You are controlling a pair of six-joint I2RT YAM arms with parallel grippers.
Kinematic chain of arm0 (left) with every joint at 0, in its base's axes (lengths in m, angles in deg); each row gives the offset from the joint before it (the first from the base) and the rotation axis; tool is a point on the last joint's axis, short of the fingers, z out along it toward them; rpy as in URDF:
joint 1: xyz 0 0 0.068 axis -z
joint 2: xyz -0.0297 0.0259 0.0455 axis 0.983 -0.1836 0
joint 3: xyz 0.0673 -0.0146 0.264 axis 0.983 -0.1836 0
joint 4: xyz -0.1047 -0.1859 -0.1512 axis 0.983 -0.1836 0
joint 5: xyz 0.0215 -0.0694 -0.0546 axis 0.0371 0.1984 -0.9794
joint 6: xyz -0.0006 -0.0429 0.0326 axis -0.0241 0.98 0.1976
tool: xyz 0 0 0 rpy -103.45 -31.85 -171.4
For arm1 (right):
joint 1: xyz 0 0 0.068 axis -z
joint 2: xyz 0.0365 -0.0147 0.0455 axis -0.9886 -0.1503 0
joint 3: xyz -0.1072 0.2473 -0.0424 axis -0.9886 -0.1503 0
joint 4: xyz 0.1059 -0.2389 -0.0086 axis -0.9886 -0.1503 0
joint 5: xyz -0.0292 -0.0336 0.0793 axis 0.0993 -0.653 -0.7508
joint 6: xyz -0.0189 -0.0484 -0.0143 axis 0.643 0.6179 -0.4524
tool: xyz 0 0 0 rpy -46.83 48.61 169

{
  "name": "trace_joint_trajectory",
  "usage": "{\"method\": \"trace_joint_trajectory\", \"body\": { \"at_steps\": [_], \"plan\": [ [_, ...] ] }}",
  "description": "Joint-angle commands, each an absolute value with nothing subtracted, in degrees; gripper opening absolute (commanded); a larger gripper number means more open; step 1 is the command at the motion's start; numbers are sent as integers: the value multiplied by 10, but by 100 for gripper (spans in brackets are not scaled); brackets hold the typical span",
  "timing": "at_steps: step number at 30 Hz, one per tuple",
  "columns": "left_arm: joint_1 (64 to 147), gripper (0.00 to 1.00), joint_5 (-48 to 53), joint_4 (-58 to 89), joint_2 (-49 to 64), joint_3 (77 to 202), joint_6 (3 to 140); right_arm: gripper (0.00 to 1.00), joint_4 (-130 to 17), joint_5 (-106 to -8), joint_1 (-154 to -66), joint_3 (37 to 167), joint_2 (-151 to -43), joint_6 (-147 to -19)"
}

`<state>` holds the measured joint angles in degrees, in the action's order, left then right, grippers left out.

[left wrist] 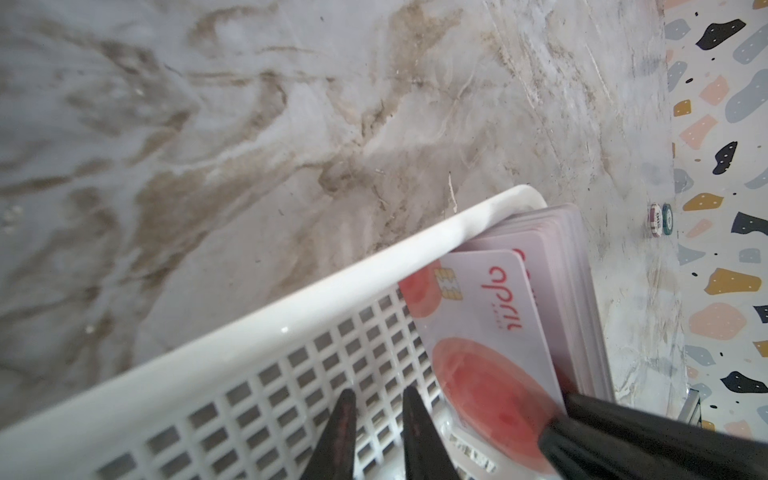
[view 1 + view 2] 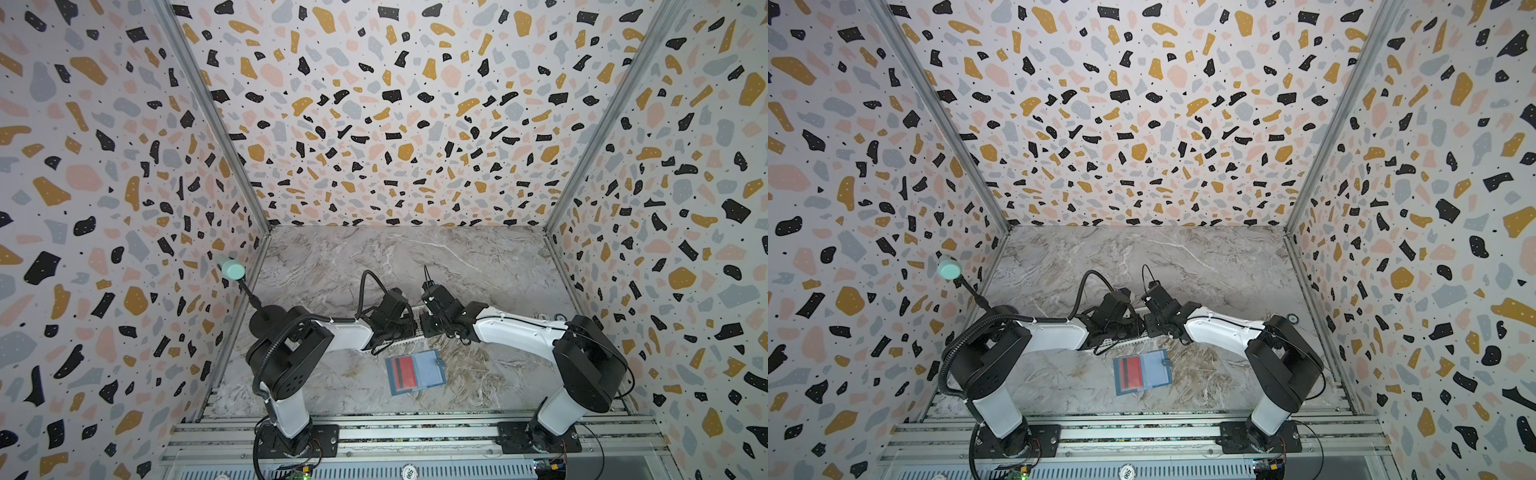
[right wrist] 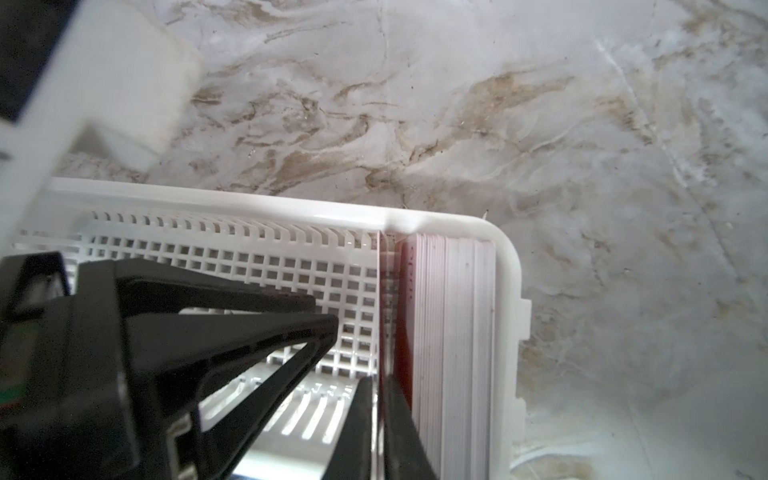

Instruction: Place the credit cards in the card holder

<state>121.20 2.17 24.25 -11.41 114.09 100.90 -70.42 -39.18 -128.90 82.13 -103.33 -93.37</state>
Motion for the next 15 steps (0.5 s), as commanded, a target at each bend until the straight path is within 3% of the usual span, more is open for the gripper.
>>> {"method": "trace_joint_trajectory", "body": {
  "at_steps": [1,15],
  "plan": [
    [1211,24,19,249,-107,1136,1009,12,-717,-380,-1292,836,-1036,-932],
    [1211,24,22,229,-45,1125,992,2,-733,-362,-1292,849,-997,-934]
  ]
}}
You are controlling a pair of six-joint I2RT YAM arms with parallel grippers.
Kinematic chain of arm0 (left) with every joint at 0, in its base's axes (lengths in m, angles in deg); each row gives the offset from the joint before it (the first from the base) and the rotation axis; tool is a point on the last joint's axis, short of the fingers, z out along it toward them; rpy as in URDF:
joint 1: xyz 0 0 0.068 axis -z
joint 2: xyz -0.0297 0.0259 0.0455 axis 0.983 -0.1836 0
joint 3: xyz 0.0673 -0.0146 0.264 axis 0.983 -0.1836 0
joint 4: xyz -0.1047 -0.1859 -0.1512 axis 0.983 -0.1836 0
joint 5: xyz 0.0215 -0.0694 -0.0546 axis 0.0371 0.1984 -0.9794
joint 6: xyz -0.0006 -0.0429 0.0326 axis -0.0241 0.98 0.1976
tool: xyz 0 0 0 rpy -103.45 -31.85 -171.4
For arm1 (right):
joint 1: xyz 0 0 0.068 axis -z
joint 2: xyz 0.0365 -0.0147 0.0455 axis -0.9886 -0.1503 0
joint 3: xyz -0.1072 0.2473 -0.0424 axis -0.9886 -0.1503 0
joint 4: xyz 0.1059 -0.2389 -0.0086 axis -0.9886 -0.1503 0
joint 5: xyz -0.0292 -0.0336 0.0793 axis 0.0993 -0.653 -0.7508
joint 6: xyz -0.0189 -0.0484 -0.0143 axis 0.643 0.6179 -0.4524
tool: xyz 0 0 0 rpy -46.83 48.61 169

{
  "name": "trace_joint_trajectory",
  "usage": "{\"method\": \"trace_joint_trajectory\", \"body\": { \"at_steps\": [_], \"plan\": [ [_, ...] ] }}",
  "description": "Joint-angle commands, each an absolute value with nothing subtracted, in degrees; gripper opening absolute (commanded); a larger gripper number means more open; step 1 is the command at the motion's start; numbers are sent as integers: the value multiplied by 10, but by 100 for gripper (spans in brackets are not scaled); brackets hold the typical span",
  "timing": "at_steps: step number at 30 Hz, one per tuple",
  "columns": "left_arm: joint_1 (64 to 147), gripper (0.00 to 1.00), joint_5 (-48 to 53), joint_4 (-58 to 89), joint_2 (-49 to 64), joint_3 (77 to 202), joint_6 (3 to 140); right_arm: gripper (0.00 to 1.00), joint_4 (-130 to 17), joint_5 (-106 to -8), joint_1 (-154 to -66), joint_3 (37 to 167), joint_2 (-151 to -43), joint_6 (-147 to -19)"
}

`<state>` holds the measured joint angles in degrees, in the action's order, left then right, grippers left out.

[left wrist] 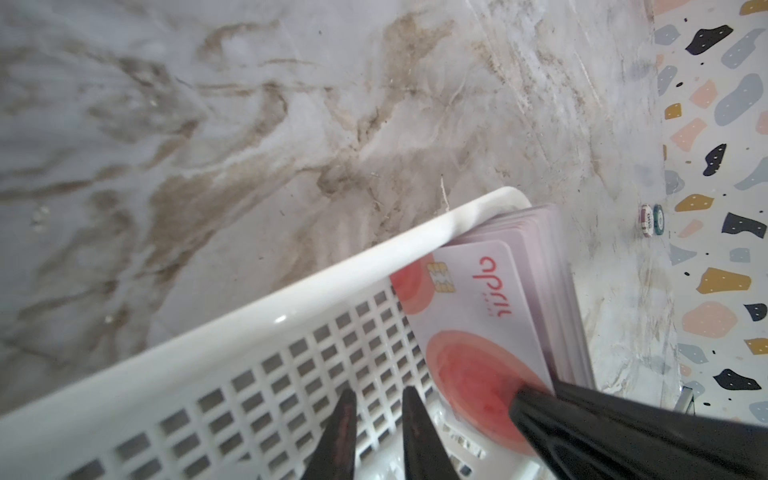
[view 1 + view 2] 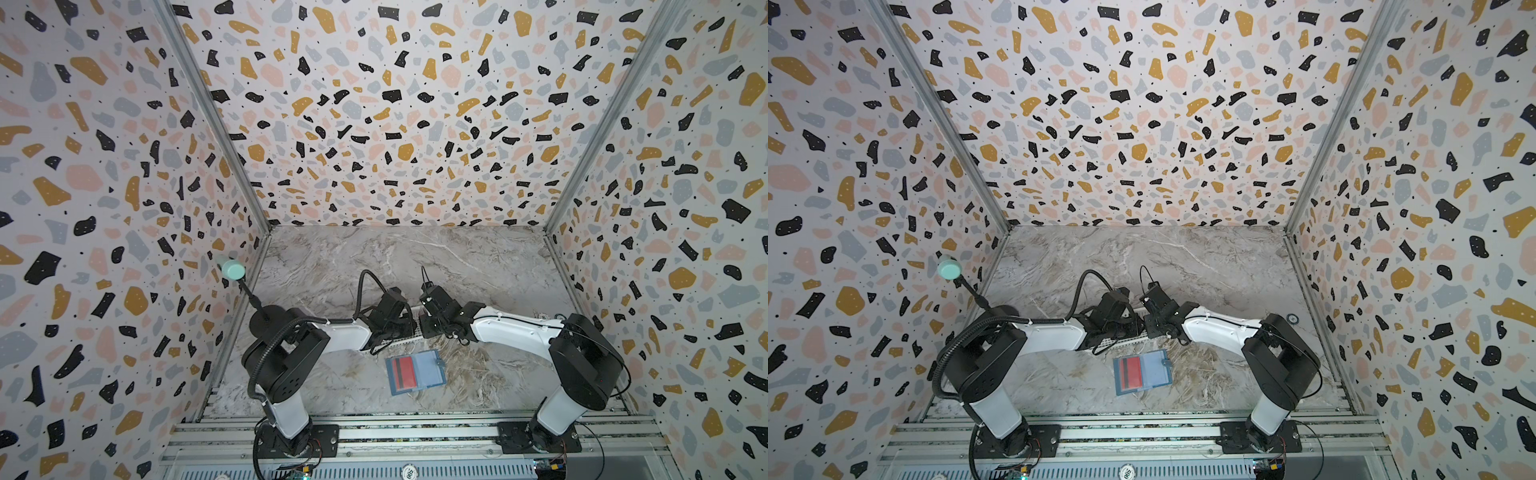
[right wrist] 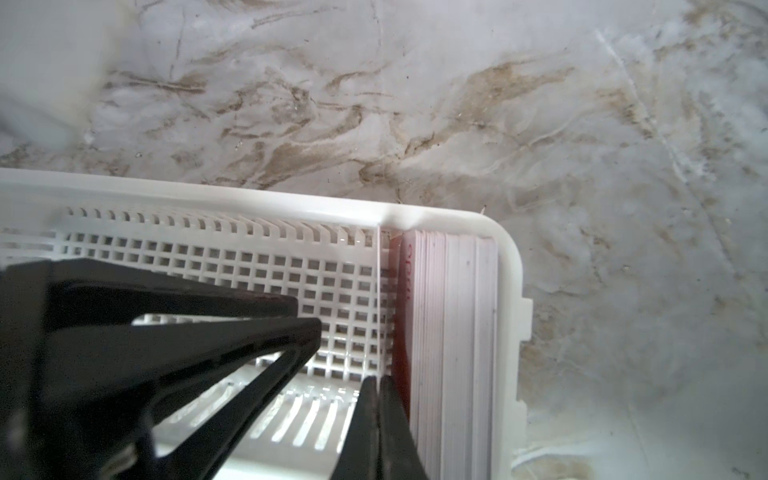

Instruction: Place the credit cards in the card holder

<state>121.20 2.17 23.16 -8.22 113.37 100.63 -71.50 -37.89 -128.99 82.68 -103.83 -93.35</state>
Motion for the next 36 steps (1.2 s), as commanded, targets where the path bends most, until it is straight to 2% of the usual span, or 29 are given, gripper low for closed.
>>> {"method": "trace_joint_trajectory", "body": {
  "at_steps": [1,9,18,27,36],
  "plan": [
    [1211,25,22,229,-31,1120,990,2,-736,-362,-1292,847,-987,-936],
    [1211,34,2,253,96,1047,997,1,-726,-397,-1288,802,-870,-946],
    [1235,38,-12,375,227,942,1054,0,-683,-467,-1278,711,-716,-963],
    [1278,38,-6,574,255,846,1160,0,-632,-541,-1275,624,-585,-1020],
    [1313,36,5,666,242,824,1174,0,-584,-615,-1254,561,-485,-1084]
  ]
}}
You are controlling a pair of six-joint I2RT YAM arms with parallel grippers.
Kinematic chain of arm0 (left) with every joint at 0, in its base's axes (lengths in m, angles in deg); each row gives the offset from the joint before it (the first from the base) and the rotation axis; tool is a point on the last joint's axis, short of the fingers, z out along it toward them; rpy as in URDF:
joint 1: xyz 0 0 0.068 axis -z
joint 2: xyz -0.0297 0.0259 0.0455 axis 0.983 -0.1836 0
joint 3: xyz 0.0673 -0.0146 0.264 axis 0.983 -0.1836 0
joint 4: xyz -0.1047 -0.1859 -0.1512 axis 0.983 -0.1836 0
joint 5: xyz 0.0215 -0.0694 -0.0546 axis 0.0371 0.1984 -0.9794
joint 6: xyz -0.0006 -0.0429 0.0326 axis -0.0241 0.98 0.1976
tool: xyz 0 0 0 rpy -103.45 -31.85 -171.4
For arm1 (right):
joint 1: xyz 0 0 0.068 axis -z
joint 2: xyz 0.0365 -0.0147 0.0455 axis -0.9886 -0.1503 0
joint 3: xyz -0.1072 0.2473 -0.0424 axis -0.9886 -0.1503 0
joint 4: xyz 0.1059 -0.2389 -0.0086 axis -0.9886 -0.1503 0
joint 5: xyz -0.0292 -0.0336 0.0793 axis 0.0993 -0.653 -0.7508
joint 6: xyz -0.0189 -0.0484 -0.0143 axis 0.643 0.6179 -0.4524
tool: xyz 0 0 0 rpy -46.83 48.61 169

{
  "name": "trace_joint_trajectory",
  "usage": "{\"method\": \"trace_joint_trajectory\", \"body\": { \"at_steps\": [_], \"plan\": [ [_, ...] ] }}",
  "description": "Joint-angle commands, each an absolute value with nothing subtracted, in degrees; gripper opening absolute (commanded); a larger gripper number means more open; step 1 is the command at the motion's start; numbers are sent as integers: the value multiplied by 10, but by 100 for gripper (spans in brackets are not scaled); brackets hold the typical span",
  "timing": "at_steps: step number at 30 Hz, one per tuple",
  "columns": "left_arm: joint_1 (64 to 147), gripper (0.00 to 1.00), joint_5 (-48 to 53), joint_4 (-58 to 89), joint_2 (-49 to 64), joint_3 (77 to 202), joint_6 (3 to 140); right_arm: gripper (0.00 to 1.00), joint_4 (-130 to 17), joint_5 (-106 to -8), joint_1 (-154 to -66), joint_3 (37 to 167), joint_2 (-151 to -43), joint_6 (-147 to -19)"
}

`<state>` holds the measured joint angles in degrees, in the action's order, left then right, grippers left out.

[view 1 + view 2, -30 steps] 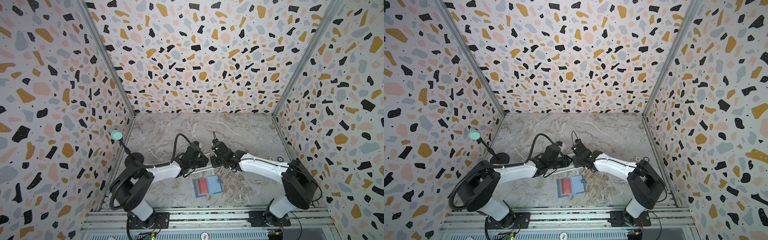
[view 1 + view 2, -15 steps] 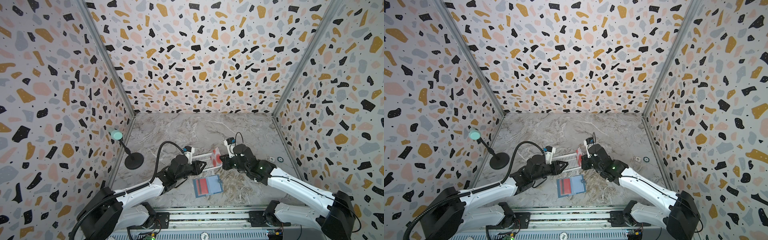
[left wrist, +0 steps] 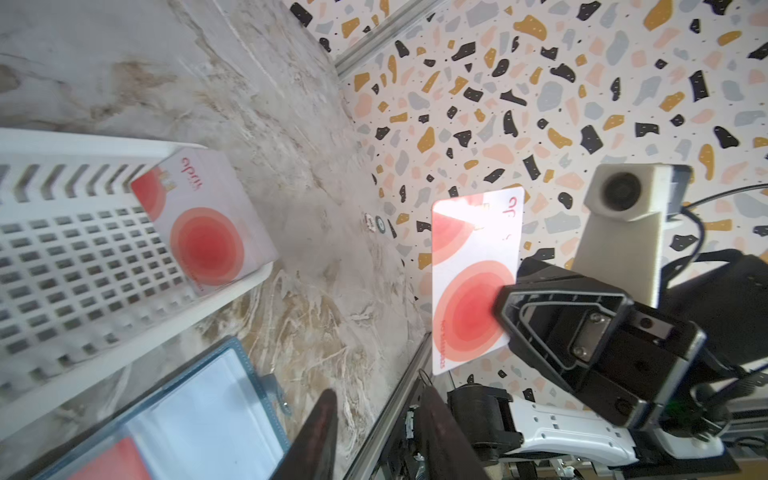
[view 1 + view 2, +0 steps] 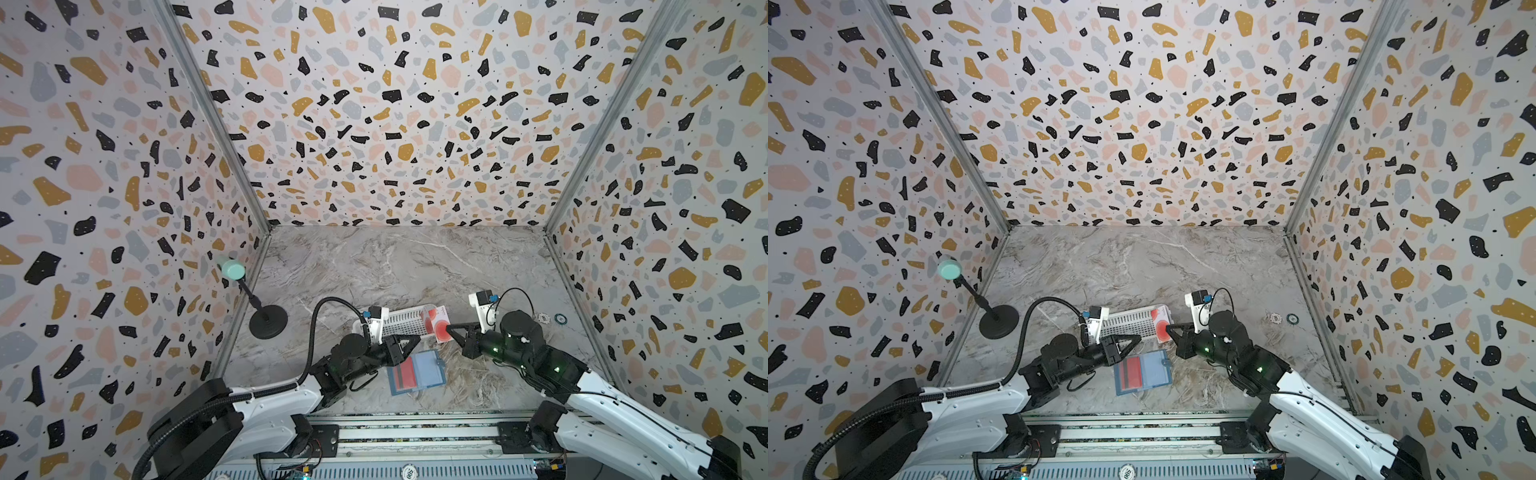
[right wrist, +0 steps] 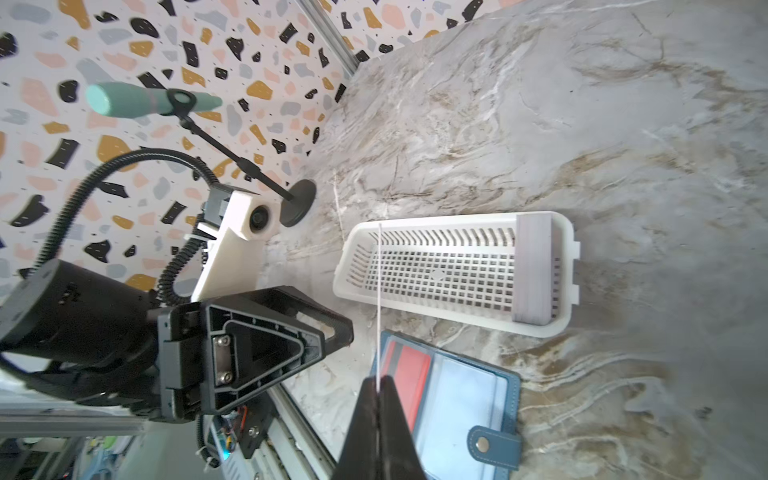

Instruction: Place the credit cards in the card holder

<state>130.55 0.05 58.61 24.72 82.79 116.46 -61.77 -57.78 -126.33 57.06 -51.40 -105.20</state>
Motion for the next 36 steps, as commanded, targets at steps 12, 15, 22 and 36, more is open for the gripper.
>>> {"method": "trace_joint_trajectory", "body": {
  "at_steps": [12,15,22,36],
  "plan": [
    [1318,32,-38,780,213,808,1208,0,-527,-699,-1221,526,-443,-1127],
    [1318,31,-47,795,214,809,1209,0,-504,-716,-1220,520,-447,-1138],
    [1322,28,-59,824,205,816,1214,0,-434,-760,-1219,498,-462,-1173],
    [1330,18,-74,912,169,812,1245,0,-359,-775,-1219,437,-463,-1214]
  ]
}}
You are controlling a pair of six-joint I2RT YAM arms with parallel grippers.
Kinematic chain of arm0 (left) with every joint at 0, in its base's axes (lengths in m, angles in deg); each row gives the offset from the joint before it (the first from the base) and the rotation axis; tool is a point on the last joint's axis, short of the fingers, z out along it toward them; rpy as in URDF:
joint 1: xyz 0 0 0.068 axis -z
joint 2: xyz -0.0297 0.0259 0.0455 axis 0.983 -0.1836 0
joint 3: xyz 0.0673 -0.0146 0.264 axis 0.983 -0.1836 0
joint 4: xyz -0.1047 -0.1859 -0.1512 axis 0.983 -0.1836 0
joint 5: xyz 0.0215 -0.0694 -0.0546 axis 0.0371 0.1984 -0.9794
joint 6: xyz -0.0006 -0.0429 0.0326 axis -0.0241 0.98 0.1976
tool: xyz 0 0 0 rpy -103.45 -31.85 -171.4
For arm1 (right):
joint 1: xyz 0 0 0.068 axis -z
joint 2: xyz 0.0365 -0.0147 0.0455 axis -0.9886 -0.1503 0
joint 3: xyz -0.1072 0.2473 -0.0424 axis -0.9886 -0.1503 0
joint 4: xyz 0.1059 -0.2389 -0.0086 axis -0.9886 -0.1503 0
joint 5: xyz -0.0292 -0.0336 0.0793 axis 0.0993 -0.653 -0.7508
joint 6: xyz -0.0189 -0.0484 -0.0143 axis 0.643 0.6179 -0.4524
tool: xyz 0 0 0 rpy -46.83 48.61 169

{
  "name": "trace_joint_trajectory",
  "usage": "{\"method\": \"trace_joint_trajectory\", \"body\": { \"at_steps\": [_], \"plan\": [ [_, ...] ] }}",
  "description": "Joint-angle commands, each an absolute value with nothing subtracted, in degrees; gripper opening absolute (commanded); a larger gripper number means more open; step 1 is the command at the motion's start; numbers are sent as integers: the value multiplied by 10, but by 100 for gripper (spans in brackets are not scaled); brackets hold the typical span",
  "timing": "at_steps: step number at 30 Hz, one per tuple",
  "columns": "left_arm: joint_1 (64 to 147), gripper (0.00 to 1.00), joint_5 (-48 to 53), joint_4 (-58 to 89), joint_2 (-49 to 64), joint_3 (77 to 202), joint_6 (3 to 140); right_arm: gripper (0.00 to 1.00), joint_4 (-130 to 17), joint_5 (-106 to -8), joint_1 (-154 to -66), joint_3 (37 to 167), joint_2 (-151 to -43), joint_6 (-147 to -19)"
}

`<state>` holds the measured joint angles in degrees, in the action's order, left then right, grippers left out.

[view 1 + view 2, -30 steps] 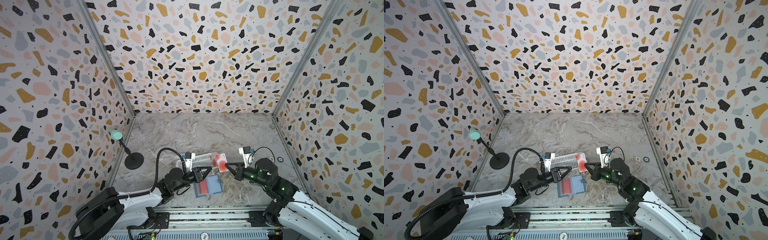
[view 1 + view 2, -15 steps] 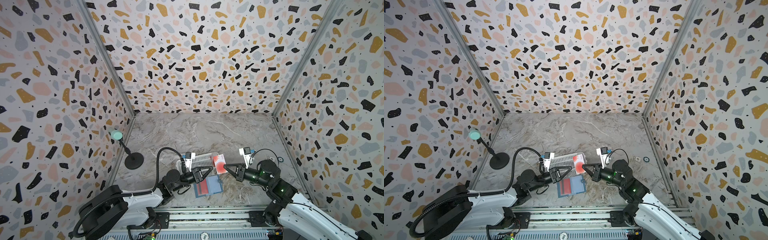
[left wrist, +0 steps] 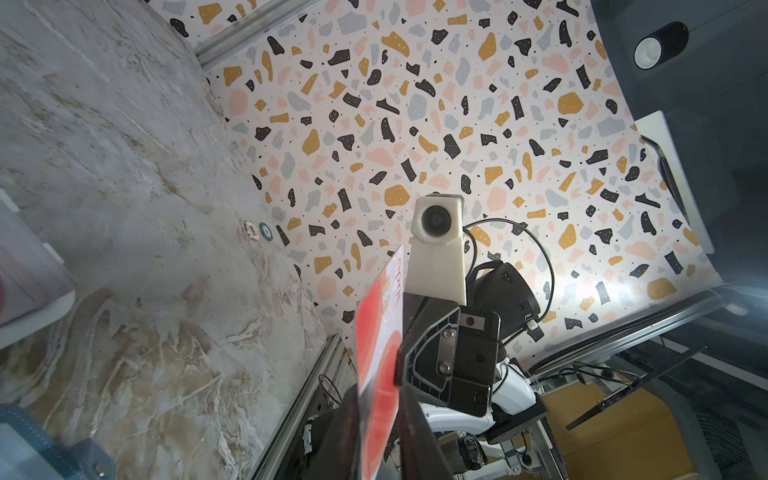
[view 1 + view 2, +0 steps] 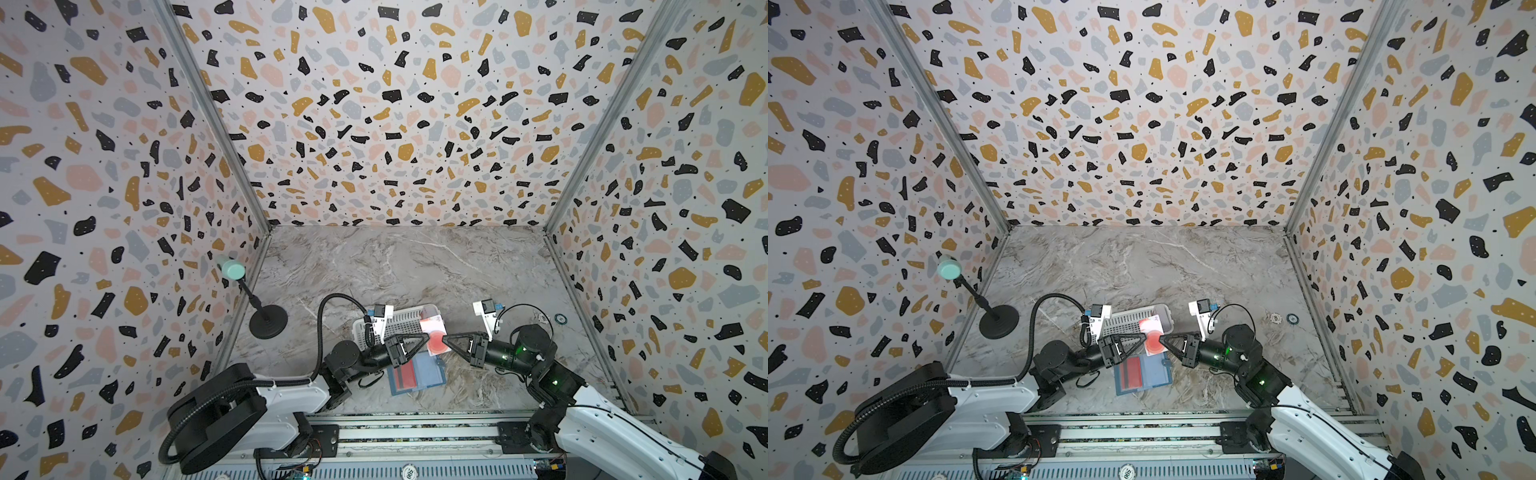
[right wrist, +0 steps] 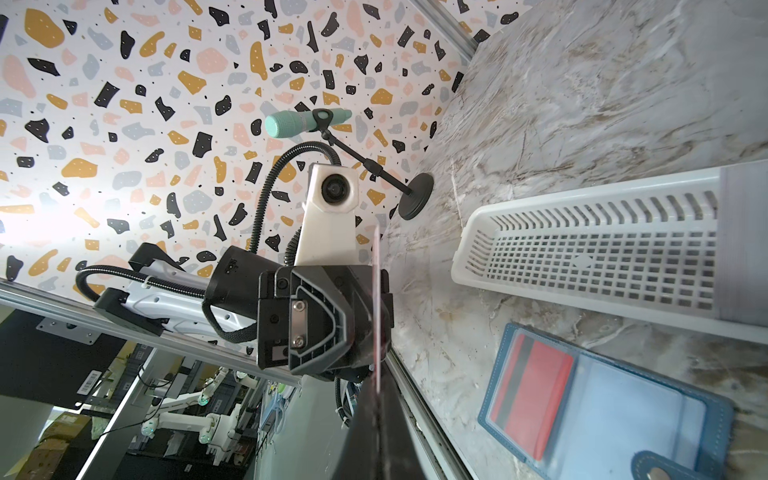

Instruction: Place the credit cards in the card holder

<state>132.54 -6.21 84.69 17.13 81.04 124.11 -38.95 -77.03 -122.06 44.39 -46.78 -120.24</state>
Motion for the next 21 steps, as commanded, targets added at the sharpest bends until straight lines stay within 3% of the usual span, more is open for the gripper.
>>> {"method": "trace_joint_trajectory", "body": {
  "at_steps": [1,5,10,21],
  "plan": [
    [1330,16,-72,912,169,812,1246,0,-359,-773,-1219,434,-463,-1215],
    [1332,6,-66,912,168,811,1247,5,-361,-765,-1219,421,-456,-1216],
    [1332,0,-45,880,180,799,1248,23,-415,-735,-1223,422,-448,-1203],
    [1329,0,-18,624,306,768,1226,26,-639,-476,-1381,455,-470,-1165]
  ]
}}
